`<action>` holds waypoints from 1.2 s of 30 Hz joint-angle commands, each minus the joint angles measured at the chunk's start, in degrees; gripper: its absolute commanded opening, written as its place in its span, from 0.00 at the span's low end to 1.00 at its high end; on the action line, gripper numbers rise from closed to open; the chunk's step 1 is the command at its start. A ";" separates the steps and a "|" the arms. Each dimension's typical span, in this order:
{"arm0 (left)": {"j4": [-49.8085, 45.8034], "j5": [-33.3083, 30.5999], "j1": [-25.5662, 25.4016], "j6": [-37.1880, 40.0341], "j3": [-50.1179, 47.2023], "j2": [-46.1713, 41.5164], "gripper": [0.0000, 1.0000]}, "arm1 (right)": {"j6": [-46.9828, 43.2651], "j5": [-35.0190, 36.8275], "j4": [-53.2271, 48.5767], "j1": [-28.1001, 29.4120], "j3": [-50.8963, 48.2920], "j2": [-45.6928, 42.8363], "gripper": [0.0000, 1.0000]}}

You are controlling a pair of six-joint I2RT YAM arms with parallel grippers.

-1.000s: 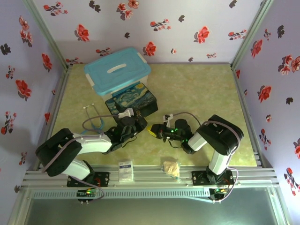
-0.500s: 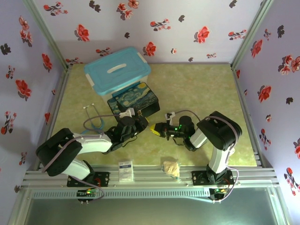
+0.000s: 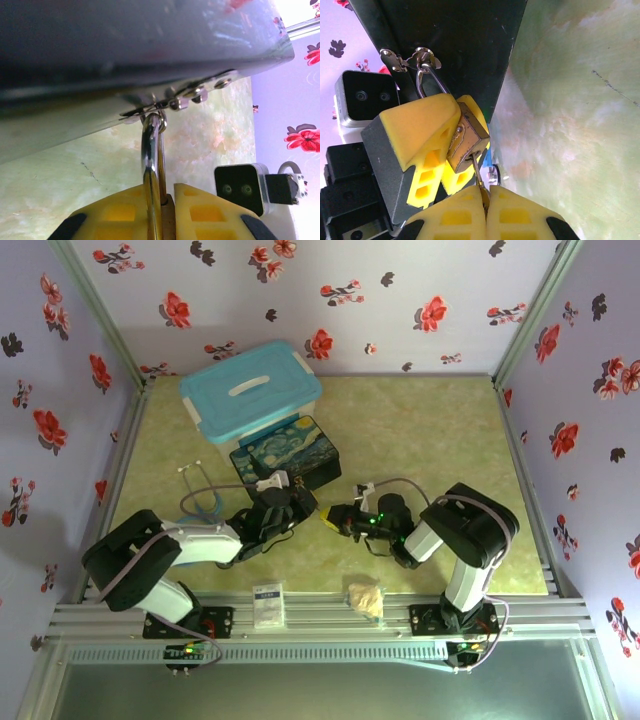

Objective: Unlock the padlock with the key

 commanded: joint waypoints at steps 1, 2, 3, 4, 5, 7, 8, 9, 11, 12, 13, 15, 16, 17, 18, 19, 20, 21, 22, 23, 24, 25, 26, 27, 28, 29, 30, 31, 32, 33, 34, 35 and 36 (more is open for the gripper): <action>4.98 7.13 -1.47 -1.17 2.50 -0.14 0.00 | -4.25 4.81 3.92 1.27 1.24 -1.34 0.00; 4.30 7.19 -1.47 -0.97 2.76 -0.41 0.00 | -4.99 4.59 3.94 1.15 1.27 -1.20 0.00; 3.55 7.41 -1.40 -0.79 3.00 -0.62 0.00 | -6.26 3.73 3.86 1.31 1.55 -1.27 0.00; 3.22 7.34 -1.38 -0.77 2.93 -0.74 0.00 | -7.64 3.43 3.94 1.37 1.51 -1.36 0.00; 3.36 7.51 -1.29 -1.15 2.77 -0.84 0.00 | -9.39 3.23 3.87 1.36 1.33 -1.73 0.00; 4.06 8.00 -1.21 -1.58 2.60 -0.71 0.00 | -12.06 3.15 3.81 1.26 1.08 -1.76 0.00; 4.22 8.34 -1.19 -1.66 2.72 -0.63 0.00 | -12.68 2.22 3.86 1.26 1.35 -1.40 0.00; 4.43 8.61 -1.21 -1.75 2.81 -0.57 0.00 | -12.80 2.12 3.86 1.36 1.61 -1.02 0.00; 5.17 9.04 -1.21 -2.15 2.83 -0.46 0.00 | -13.69 1.60 3.89 1.58 2.09 -0.59 0.00; 5.52 9.27 -1.21 -2.25 2.81 -0.44 0.00 | -14.57 1.34 3.85 1.77 2.29 -0.61 0.00; 5.76 9.65 -1.20 -2.22 2.90 -0.51 0.00 | -15.53 1.29 3.85 1.93 2.41 -0.54 0.00; 5.50 10.19 -1.21 -2.27 3.32 -0.57 0.00 | -16.41 0.37 3.86 1.87 2.97 -0.25 0.00; 5.52 10.37 -1.20 -2.36 3.35 -0.61 0.00 | -17.05 -0.04 3.84 1.89 3.06 -0.31 0.00; 5.63 10.45 -1.26 -2.67 3.29 -0.71 0.00 | -17.63 -0.52 3.86 1.77 3.00 -0.18 0.00; 5.74 10.57 -1.22 -2.88 3.24 -0.85 0.00 | -17.96 -1.36 3.86 1.51 3.07 0.03 0.00; 5.66 10.81 -1.16 -2.86 3.24 -1.09 0.00 | -18.52 -2.17 3.86 1.29 2.94 -0.10 0.00; 5.59 10.96 -1.10 -2.81 3.18 -1.29 0.00 | -19.23 -2.54 3.86 1.18 2.66 -0.37 0.00; 5.23 10.97 -0.93 -2.65 3.18 -1.61 0.00 | -19.64 -3.25 3.90 1.19 2.55 -0.45 0.00; 4.62 10.94 -0.85 -2.35 3.30 -2.01 0.00 | -19.83 -4.27 3.86 1.19 2.62 -0.49 0.00; 4.25 10.96 -0.77 -2.26 3.34 -2.31 0.00 | -19.97 -4.98 3.87 1.15 2.71 -0.21 0.00; 4.18 10.96 -0.66 -2.08 3.40 -2.49 0.00 | -19.67 -5.52 3.95 1.11 2.99 -0.02 0.00; 4.47 11.05 -0.67 -2.01 3.33 -2.63 0.00 | -19.05 -5.62 3.95 0.91 3.11 0.13 0.00; 4.76 11.18 -0.67 -1.93 3.26 -2.80 0.00 | -18.16 -5.92 3.95 0.48 3.38 0.30 0.00; 4.94 11.44 -0.68 -1.93 3.10 -2.96 0.00 | -17.47 -6.69 3.95 -0.06 3.68 0.24 0.00; 5.39 11.81 -0.68 -1.72 2.96 -3.14 0.00 | -16.73 -7.30 3.94 -0.57 3.82 -0.16 0.00; 5.79 12.08 -0.66 -1.49 2.63 -3.29 0.00 | -16.06 -7.89 3.94 -1.19 3.86 -0.83 0.00; 6.00 12.25 -0.68 -1.49 2.35 -3.33 0.00 | -15.65 -8.33 3.95 -1.66 3.78 -1.52 0.00; 6.44 12.50 -0.68 -1.57 2.04 -3.43 0.00 | -14.74 -8.95 3.93 -2.45 3.79 -2.23 0.00; 7.15 12.60 -0.68 -1.73 1.51 -3.39 0.00 | -13.72 -9.35 3.94 -3.17 3.79 -2.73 0.00; 7.85 12.59 -0.65 -1.91 1.14 -3.29 0.00 | -12.83 -9.87 3.95 -3.60 3.93 -2.83 0.00; 8.62 12.68 -0.68 -2.16 0.78 -3.04 0.00 | -11.74 -10.77 3.88 -4.10 4.34 -2.71 0.00; 9.33 12.79 -0.60 -2.33 0.52 -2.71 0.00 | -10.14 -11.36 3.93 -4.48 4.77 -2.31 0.00; 10.24 12.83 -0.59 -2.56 0.29 -2.26 0.00 | -8.81 -11.99 3.90 -4.81 5.29 -1.74 0.00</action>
